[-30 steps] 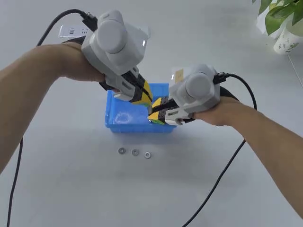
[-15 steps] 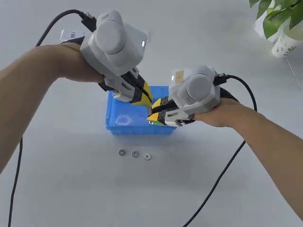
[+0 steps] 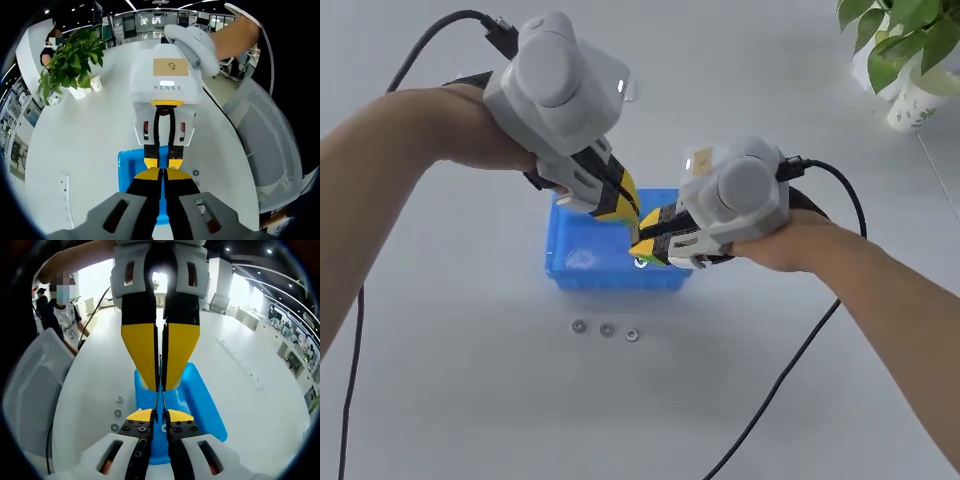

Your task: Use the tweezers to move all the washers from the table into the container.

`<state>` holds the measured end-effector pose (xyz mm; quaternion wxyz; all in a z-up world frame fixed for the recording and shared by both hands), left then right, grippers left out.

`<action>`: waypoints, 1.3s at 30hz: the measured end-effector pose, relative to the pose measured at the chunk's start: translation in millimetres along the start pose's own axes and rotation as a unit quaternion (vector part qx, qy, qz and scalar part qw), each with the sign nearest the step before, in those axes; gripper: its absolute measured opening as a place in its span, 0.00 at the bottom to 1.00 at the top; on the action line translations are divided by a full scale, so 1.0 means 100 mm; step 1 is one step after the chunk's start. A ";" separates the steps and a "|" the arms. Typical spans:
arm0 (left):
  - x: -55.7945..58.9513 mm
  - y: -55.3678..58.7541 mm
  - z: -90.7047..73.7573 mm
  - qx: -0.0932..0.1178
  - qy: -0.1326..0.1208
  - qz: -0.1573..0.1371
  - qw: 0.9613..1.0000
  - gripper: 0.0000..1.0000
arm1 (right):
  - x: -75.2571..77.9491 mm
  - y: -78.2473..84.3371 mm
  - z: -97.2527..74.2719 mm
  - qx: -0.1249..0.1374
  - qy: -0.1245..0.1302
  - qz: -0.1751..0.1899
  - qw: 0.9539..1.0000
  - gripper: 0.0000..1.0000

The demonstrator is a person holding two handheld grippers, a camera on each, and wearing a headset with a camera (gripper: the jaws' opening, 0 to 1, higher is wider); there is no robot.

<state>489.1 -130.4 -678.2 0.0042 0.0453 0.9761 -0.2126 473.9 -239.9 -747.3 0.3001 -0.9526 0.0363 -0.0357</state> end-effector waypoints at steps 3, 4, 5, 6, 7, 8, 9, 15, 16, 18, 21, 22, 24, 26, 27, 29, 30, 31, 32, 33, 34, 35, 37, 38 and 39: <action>0.04 -0.02 -0.04 -0.002 -0.002 0.002 1.000 0.04 | -0.03 -0.02 -0.03 0.003 0.002 0.000 1.000 0.11; 0.04 -0.03 -0.05 -0.003 -0.003 0.003 1.000 0.04 | -0.03 -0.03 -0.04 0.004 0.002 0.001 1.000 0.11; 0.06 -0.04 -0.07 -0.003 -0.003 0.002 1.000 0.04 | -0.04 -0.04 -0.05 0.005 0.003 0.000 1.000 0.11; 0.07 -0.04 -0.08 -0.004 -0.004 0.002 1.000 0.04 | -0.05 -0.04 -0.06 0.005 0.003 0.000 1.000 0.11; 0.08 -0.05 -0.09 -0.004 -0.004 0.002 1.000 0.04 | -0.06 -0.05 -0.07 0.006 0.004 -0.001 1.000 0.11; 0.09 -0.05 -0.11 -0.004 -0.005 0.002 1.000 0.04 | -0.07 -0.06 -0.08 0.007 0.005 -0.002 1.000 0.11; 0.10 -0.06 -0.12 -0.004 -0.005 0.002 1.000 0.04 | -0.08 -0.06 -0.08 0.007 0.006 -0.002 1.000 0.11; 0.19 -0.10 -0.17 -0.008 -0.006 0.003 1.000 0.04 | -0.14 -0.07 -0.12 0.009 0.008 -0.003 1.000 0.11; 0.20 -0.11 -0.17 -0.008 -0.007 0.004 1.000 0.04 | -0.15 -0.07 -0.13 0.009 0.009 -0.004 1.000 0.11; 0.23 -0.12 -0.18 -0.009 -0.007 0.005 1.000 0.04 | -0.17 -0.07 -0.14 0.009 0.009 -0.003 1.000 0.11; 0.28 -0.14 -0.20 -0.010 -0.006 0.006 1.000 0.04 | -0.22 -0.07 -0.16 0.011 0.010 -0.003 1.000 0.11; 0.30 -0.15 -0.20 -0.011 -0.005 0.006 1.000 0.04 | -0.24 -0.07 -0.17 0.010 0.010 -0.003 1.000 0.11; 0.33 -0.16 -0.20 -0.012 -0.004 0.007 1.000 0.04 | -0.27 -0.07 -0.17 0.010 0.010 -0.003 1.000 0.11; 0.37 -0.16 -0.20 -0.013 -0.005 0.008 1.000 0.04 | -0.30 -0.07 -0.16 0.010 0.010 -0.003 1.000 0.11; 0.40 -0.16 -0.20 -0.012 -0.006 0.009 1.000 0.04 | -0.32 -0.06 -0.16 0.010 0.009 -0.003 1.000 0.11; 0.44 -0.16 -0.18 -0.009 -0.006 0.007 1.000 0.04 | -0.36 -0.05 -0.15 0.008 0.007 -0.002 1.000 0.11; 0.46 -0.16 -0.17 -0.008 -0.006 0.006 1.000 0.04 | -0.37 -0.04 -0.15 0.007 0.006 -0.002 1.000 0.11; 0.48 -0.16 -0.16 -0.008 -0.005 0.004 1.000 0.04 | -0.39 -0.03 -0.14 0.005 0.004 -0.003 1.000 0.11; 0.50 -0.15 -0.15 -0.007 -0.005 0.003 1.000 0.04 | -0.41 -0.02 -0.12 0.004 0.002 -0.005 1.000 0.11; 0.51 -0.15 -0.14 -0.007 -0.004 0.002 1.000 0.04 | -0.42 -0.02 -0.12 0.003 0.001 -0.004 1.000 0.11; 0.53 -0.14 -0.13 -0.007 -0.004 0.001 1.000 0.04 | -0.44 -0.01 -0.11 0.002 0.000 -0.005 1.000 0.11; 0.54 -0.14 -0.12 -0.007 -0.002 0.000 1.000 0.04 | -0.45 0.00 -0.10 0.001 -0.001 -0.006 1.000 0.11; 0.57 -0.13 -0.11 -0.006 -0.001 -0.002 1.000 0.04 | -0.48 0.01 -0.09 -0.001 -0.003 -0.008 1.000 0.11; 0.58 -0.13 -0.10 -0.006 0.000 -0.003 1.000 0.04 | -0.50 0.01 -0.08 -0.001 -0.004 -0.009 1.000 0.11; 0.59 -0.13 -0.09 -0.006 0.000 -0.003 1.000 0.04 | -0.51 0.02 -0.08 -0.002 -0.005 -0.009 1.000 0.11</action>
Point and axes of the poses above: the centre of the closed fingertips' face, and the gripper's own axes: z roughly forward along the fingers, x roughly to its right, y roughly out of its underside, the point moved 10 cm from there along -z, roughly backward along the fingers, and after that the axes turned 13 degrees about -x, right-handed, at the moved point
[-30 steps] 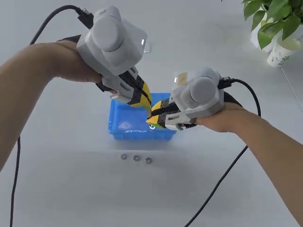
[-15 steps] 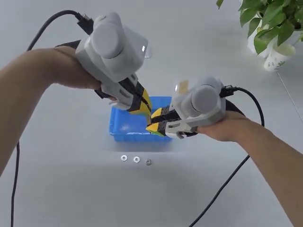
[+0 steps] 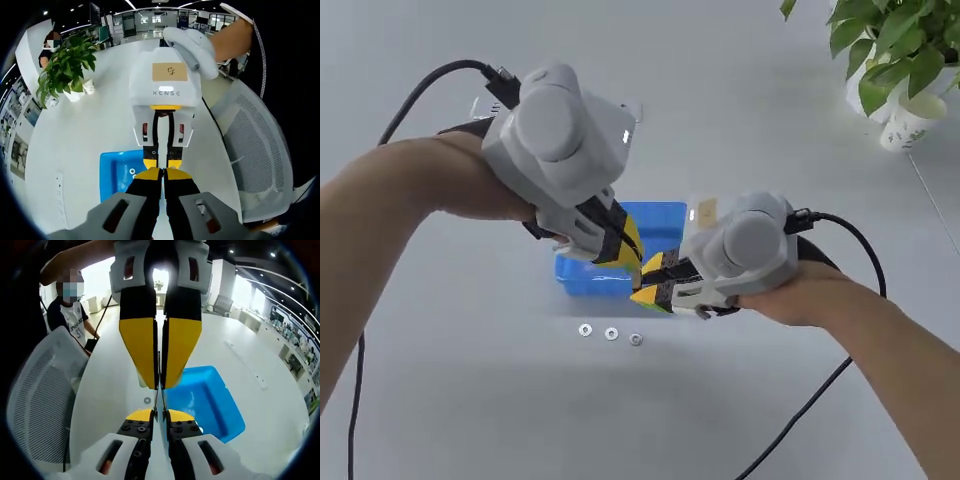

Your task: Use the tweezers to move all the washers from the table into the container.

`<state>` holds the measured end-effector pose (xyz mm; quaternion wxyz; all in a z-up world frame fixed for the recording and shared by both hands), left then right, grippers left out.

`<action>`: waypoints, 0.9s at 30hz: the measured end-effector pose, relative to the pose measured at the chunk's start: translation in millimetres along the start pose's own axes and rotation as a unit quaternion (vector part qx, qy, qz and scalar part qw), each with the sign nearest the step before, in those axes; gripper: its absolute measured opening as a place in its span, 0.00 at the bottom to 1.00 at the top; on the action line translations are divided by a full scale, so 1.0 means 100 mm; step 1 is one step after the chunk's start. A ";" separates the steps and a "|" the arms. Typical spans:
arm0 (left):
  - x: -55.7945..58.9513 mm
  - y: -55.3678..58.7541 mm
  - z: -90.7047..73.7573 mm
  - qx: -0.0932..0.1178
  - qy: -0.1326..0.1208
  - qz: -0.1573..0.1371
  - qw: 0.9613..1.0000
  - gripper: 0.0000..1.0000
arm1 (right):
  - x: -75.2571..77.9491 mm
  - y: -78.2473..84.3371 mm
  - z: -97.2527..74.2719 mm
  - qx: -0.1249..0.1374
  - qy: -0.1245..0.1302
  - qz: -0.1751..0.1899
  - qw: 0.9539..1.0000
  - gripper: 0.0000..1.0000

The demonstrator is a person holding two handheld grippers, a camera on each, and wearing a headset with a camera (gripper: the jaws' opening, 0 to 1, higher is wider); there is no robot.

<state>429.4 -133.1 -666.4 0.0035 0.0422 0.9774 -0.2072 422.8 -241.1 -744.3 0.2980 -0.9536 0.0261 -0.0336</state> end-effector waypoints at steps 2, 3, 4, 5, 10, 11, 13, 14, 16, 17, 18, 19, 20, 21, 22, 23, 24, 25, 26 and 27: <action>0.02 0.00 0.01 0.001 0.000 -0.001 1.000 0.04 | -0.02 0.01 0.00 -0.001 -0.001 -0.002 1.000 0.11; 0.03 0.01 0.02 0.002 0.000 -0.002 1.000 0.04 | -0.03 0.01 0.01 -0.002 -0.001 -0.002 1.000 0.11; 0.04 0.01 0.03 0.003 0.000 -0.002 1.000 0.04 | -0.04 0.02 0.01 -0.002 -0.001 -0.002 1.000 0.11; 0.06 0.01 0.04 0.004 -0.001 -0.002 1.000 0.04 | -0.05 0.03 0.02 -0.002 -0.001 -0.003 1.000 0.11; 0.12 0.03 0.11 0.004 0.000 -0.004 1.000 0.04 | -0.12 0.07 0.07 -0.006 -0.006 -0.004 1.000 0.11; 0.13 0.03 0.12 0.004 0.002 -0.005 1.000 0.04 | -0.13 0.08 0.08 -0.006 -0.007 -0.003 1.000 0.11; 0.16 0.04 0.15 0.004 0.001 -0.005 1.000 0.04 | -0.15 0.10 0.11 -0.007 -0.007 -0.004 1.000 0.11; 0.17 0.05 0.16 0.004 0.002 -0.006 1.000 0.04 | -0.16 0.11 0.12 -0.007 -0.008 -0.004 1.000 0.11; 0.19 0.06 0.19 0.004 0.001 -0.006 1.000 0.04 | -0.18 0.12 0.14 -0.007 -0.008 -0.005 1.000 0.11; 0.20 0.06 0.19 0.005 0.000 -0.007 1.000 0.04 | -0.19 0.12 0.15 -0.007 -0.008 -0.005 1.000 0.11; 0.21 0.07 0.21 0.004 0.000 -0.007 1.000 0.04 | -0.19 0.13 0.16 -0.009 -0.009 -0.005 1.000 0.11; 0.22 0.07 0.22 0.003 0.000 -0.007 1.000 0.04 | -0.20 0.13 0.17 -0.010 -0.010 -0.005 1.000 0.11; 0.23 0.07 0.23 0.002 0.000 -0.007 1.000 0.04 | -0.21 0.13 0.18 -0.011 -0.010 -0.007 1.000 0.11; 0.24 0.07 0.23 0.001 -0.001 -0.006 1.000 0.04 | -0.21 0.13 0.19 -0.012 -0.010 -0.007 1.000 0.11; 0.24 0.07 0.25 0.000 -0.001 -0.006 1.000 0.04 | -0.22 0.13 0.20 -0.011 -0.012 -0.007 1.000 0.11; 0.25 0.08 0.26 0.000 -0.001 -0.006 1.000 0.04 | -0.22 0.14 0.21 -0.012 -0.013 -0.006 1.000 0.12; 0.25 0.08 0.27 0.000 -0.001 -0.006 1.000 0.04 | -0.23 0.14 0.22 -0.012 -0.014 -0.005 1.000 0.12; 0.26 0.09 0.28 0.001 -0.001 -0.008 1.000 0.04 | -0.23 0.14 0.23 -0.011 -0.014 -0.005 1.000 0.12; 0.26 0.10 0.28 0.001 -0.002 -0.009 1.000 0.04 | -0.24 0.15 0.24 -0.011 -0.015 -0.005 1.000 0.12; 0.27 0.11 0.29 0.001 -0.002 -0.010 1.000 0.04 | -0.24 0.15 0.25 -0.011 -0.015 -0.003 1.000 0.12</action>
Point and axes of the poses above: the centre of the closed fingertips' face, and the gripper's own axes: z roughly forward along the fingers, x roughly to its right, y roughly out of its underside, the point moved 10 cm from there along -z, roughly backward along the fingers, and after that the axes turned 13 degrees about -x, right-handed, at the moved point
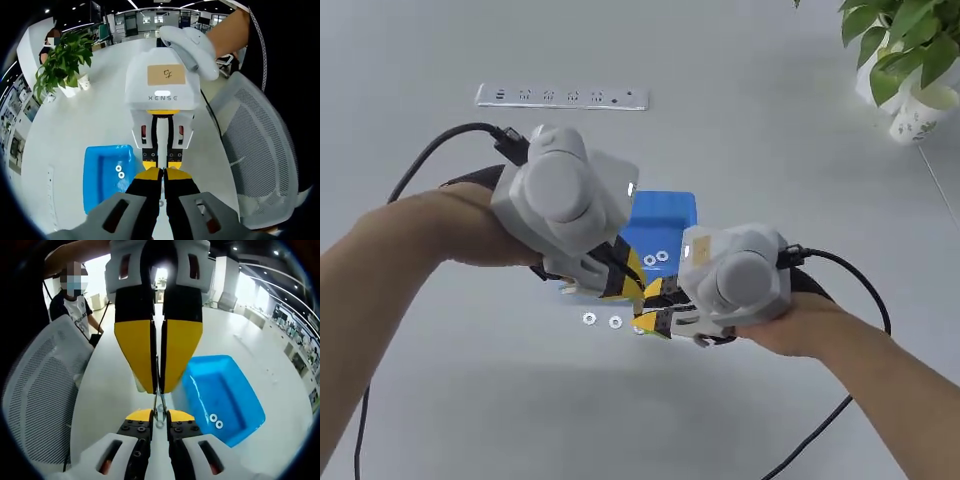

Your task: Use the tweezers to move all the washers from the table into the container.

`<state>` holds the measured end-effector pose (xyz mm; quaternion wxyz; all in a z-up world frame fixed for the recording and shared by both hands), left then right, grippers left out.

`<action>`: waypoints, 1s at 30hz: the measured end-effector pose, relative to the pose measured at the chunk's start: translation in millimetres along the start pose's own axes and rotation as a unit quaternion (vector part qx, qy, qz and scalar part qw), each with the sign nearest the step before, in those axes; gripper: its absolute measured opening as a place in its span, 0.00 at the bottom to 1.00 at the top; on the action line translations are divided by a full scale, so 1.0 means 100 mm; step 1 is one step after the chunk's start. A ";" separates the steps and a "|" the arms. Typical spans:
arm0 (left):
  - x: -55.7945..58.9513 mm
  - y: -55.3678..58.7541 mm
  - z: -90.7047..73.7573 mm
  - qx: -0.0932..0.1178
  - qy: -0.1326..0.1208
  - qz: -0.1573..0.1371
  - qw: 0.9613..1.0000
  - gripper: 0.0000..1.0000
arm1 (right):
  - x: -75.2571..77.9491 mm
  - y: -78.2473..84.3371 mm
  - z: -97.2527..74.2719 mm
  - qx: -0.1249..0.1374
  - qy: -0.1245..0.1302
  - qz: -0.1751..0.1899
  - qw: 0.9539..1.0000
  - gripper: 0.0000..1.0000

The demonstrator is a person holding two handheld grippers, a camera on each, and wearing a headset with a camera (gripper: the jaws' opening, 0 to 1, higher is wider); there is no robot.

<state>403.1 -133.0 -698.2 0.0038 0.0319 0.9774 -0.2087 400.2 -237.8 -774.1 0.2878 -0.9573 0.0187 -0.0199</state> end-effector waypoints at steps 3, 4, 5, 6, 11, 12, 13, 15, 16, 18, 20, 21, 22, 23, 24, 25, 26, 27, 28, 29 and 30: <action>0.02 0.02 0.02 0.001 0.000 -0.002 1.000 0.04 | -0.01 0.01 0.03 0.000 -0.003 0.003 1.000 0.12; 0.03 0.03 0.03 0.001 -0.001 -0.002 1.000 0.04 | -0.02 0.02 0.04 -0.001 -0.004 0.003 1.000 0.12; 0.03 0.03 0.04 0.001 0.000 -0.005 1.000 0.04 | -0.02 0.02 0.04 -0.001 -0.005 0.004 1.000 0.12; 0.03 0.04 0.04 0.001 0.001 -0.005 1.000 0.04 | -0.03 0.03 0.06 -0.002 -0.007 0.004 1.000 0.12; 0.04 0.05 0.08 0.001 0.005 -0.008 1.000 0.04 | -0.04 0.05 0.09 -0.002 -0.011 0.009 1.000 0.13; 0.04 0.06 0.09 0.001 0.005 -0.008 1.000 0.04 | -0.04 0.05 0.10 -0.002 -0.011 0.010 1.000 0.13; 0.04 0.06 0.09 0.002 0.005 -0.009 1.000 0.04 | -0.04 0.06 0.10 -0.002 -0.010 0.009 1.000 0.13; 0.04 0.07 0.11 0.002 0.005 -0.010 1.000 0.04 | -0.03 0.06 0.11 -0.002 -0.011 0.011 1.000 0.13; 0.04 0.07 0.11 0.003 0.005 -0.010 1.000 0.04 | -0.03 0.06 0.11 -0.002 -0.011 0.011 1.000 0.13; 0.04 0.07 0.12 0.003 0.006 -0.011 1.000 0.04 | -0.03 0.07 0.11 -0.003 -0.011 0.011 1.000 0.13; 0.04 0.07 0.12 0.003 0.005 -0.010 1.000 0.04 | -0.03 0.07 0.12 -0.003 -0.011 0.011 1.000 0.13; 0.03 0.07 0.13 0.003 0.006 -0.011 1.000 0.04 | -0.03 0.08 0.12 -0.003 -0.012 0.013 1.000 0.13; 0.03 0.07 0.13 0.003 0.005 -0.010 1.000 0.04 | -0.03 0.08 0.12 -0.002 -0.012 0.014 1.000 0.13; 0.03 0.07 0.13 0.004 0.005 -0.010 1.000 0.04 | -0.03 0.08 0.12 -0.002 -0.012 0.014 1.000 0.13; 0.03 0.07 0.13 0.004 0.005 -0.010 1.000 0.04 | -0.03 0.08 0.12 -0.002 -0.012 0.015 1.000 0.13; 0.03 0.07 0.13 0.004 0.005 -0.010 1.000 0.04 | -0.03 0.08 0.12 -0.002 -0.012 0.015 1.000 0.13; 0.03 0.07 0.13 0.004 0.006 -0.010 1.000 0.04 | -0.03 0.08 0.12 -0.002 -0.011 0.014 1.000 0.13; 0.03 0.07 0.13 0.004 0.005 -0.010 1.000 0.04 | -0.02 0.08 0.12 -0.002 -0.011 0.014 1.000 0.13; 0.03 0.07 0.13 0.004 0.005 -0.010 1.000 0.04 | -0.02 0.08 0.12 -0.002 -0.011 0.015 1.000 0.13; 0.03 0.07 0.14 0.004 0.006 -0.010 1.000 0.04 | -0.02 0.08 0.11 -0.002 -0.011 0.015 1.000 0.13; 0.03 0.06 0.13 0.004 0.005 -0.009 1.000 0.04 | -0.02 0.08 0.11 -0.002 -0.010 0.014 1.000 0.13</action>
Point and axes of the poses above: the centre of the closed fingertips' face, and the gripper's own axes: z roughly forward along the fingers, x roughly to its right, y roughly out of its underside, the point moved 10 cm from there along -z, roughly backward along the fingers, and after that the axes turned 13 degrees about -x, right-handed, at the moved point
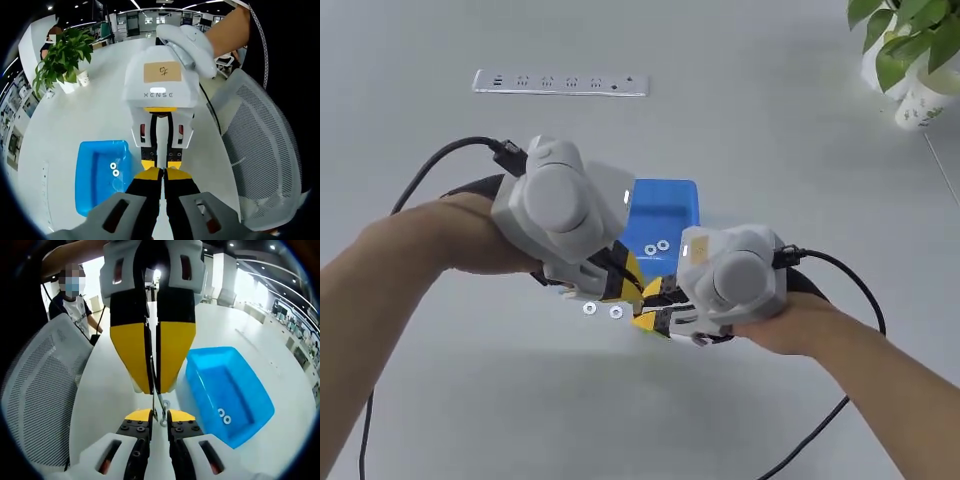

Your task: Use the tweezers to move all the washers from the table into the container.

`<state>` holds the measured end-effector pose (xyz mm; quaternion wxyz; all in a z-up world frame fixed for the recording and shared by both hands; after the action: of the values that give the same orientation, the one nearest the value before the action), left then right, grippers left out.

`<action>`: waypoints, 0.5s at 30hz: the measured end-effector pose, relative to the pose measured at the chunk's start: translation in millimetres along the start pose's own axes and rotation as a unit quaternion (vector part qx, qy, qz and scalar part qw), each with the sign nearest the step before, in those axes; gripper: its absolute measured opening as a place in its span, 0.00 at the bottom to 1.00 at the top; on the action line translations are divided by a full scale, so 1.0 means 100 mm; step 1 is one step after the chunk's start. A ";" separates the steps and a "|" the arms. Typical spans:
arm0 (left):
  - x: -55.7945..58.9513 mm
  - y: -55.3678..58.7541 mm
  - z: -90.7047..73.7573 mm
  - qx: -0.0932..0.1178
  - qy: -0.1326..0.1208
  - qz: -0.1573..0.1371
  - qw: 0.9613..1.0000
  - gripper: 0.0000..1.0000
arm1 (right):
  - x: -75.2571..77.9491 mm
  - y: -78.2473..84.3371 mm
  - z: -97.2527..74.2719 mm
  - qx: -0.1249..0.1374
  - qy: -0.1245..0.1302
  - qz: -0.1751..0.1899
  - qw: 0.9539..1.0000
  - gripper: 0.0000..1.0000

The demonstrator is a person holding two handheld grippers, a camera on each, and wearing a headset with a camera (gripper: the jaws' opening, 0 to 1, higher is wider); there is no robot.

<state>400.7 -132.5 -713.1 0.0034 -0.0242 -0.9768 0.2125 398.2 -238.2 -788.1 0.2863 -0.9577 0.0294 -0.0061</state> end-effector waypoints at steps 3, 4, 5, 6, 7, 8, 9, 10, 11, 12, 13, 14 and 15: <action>0.00 0.00 0.00 0.001 0.000 0.000 1.000 0.04 | 0.00 0.00 0.00 0.001 0.001 0.001 1.000 0.13; -0.01 0.00 0.01 0.000 0.000 0.000 1.000 0.04 | 0.00 0.01 0.00 0.000 0.001 0.002 1.000 0.13; 0.00 0.00 0.02 -0.002 0.001 0.002 1.000 0.04 | 0.00 0.01 0.00 0.000 0.001 0.002 1.000 0.13; 0.00 0.00 0.02 -0.002 0.001 0.002 1.000 0.04 | 0.00 0.01 0.00 0.000 0.001 0.002 1.000 0.13; -0.01 0.00 0.02 -0.001 0.001 0.002 1.000 0.04 | 0.00 0.01 0.00 0.000 0.001 0.003 1.000 0.13; -0.01 0.00 0.02 -0.001 0.002 0.002 1.000 0.04 | 0.00 0.01 0.00 0.000 0.000 0.004 1.000 0.13; -0.01 0.00 0.02 0.001 0.002 0.001 1.000 0.04 | 0.00 0.02 0.00 0.000 0.000 0.004 1.000 0.13; -0.02 0.00 0.03 0.002 0.001 0.001 1.000 0.04 | 0.01 0.02 0.00 0.000 0.000 0.005 1.000 0.13; -0.02 0.00 0.03 0.002 0.001 0.001 1.000 0.04 | 0.01 0.03 0.00 -0.001 0.000 0.006 1.000 0.13; -0.02 0.00 0.03 0.002 0.001 0.001 1.000 0.04 | 0.01 0.03 0.00 -0.001 0.000 0.005 1.000 0.13; -0.02 0.00 0.03 0.002 0.002 0.001 1.000 0.04 | 0.01 0.03 0.00 -0.001 0.000 0.005 1.000 0.13; -0.03 0.00 0.03 0.002 0.002 0.000 1.000 0.04 | 0.01 0.04 0.00 -0.002 0.000 0.005 1.000 0.13; -0.03 0.00 0.03 0.002 0.002 0.000 1.000 0.04 | 0.01 0.04 0.00 -0.002 0.000 0.005 1.000 0.13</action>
<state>403.3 -133.7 -715.6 0.0058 -0.0247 -0.9765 0.2142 398.6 -241.2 -790.2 0.2848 -0.9580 0.0347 -0.0046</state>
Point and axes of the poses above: the centre of the closed fingertips' face, and the gripper's own axes: z roughly forward along the fingers, x roughly to its right, y roughly out of its underside, the point moved 10 cm from there along -z, roughly backward along the fingers, and after that the axes turned 13 degrees about -x, right-handed, at the moved point
